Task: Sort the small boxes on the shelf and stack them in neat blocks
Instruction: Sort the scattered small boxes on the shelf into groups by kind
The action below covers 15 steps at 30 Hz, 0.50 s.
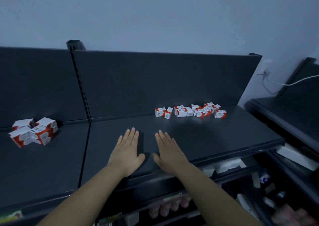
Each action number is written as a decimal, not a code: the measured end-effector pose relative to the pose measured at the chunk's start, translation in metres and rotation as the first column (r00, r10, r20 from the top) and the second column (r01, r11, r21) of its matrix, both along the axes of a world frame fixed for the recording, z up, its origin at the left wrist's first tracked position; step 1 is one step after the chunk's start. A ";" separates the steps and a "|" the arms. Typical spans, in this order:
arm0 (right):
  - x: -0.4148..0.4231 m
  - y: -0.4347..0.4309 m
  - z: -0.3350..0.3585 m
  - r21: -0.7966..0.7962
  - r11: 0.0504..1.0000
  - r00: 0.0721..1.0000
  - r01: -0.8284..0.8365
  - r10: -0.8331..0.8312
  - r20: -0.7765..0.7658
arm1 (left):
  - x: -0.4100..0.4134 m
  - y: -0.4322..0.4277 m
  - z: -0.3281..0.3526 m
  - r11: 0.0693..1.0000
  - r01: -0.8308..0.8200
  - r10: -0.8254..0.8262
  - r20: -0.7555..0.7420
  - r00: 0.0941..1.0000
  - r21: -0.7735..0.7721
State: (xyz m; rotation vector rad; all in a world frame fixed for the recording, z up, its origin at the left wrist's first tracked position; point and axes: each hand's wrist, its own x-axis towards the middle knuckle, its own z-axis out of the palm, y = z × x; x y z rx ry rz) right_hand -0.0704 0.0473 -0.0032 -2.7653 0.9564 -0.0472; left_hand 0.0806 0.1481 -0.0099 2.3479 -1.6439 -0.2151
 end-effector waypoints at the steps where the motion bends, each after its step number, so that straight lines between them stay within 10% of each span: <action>1: -0.006 -0.002 -0.001 0.007 1.000 1.000 0.001 -0.001 -0.004 | -0.006 -0.001 -0.002 1.000 0.003 -0.002 -0.002 1.000 0.008; 15: -0.058 -0.058 -0.013 0.036 0.993 0.993 0.109 -0.108 -0.043 | -0.042 -0.074 -0.012 0.994 0.095 -0.094 -0.036 0.995 0.045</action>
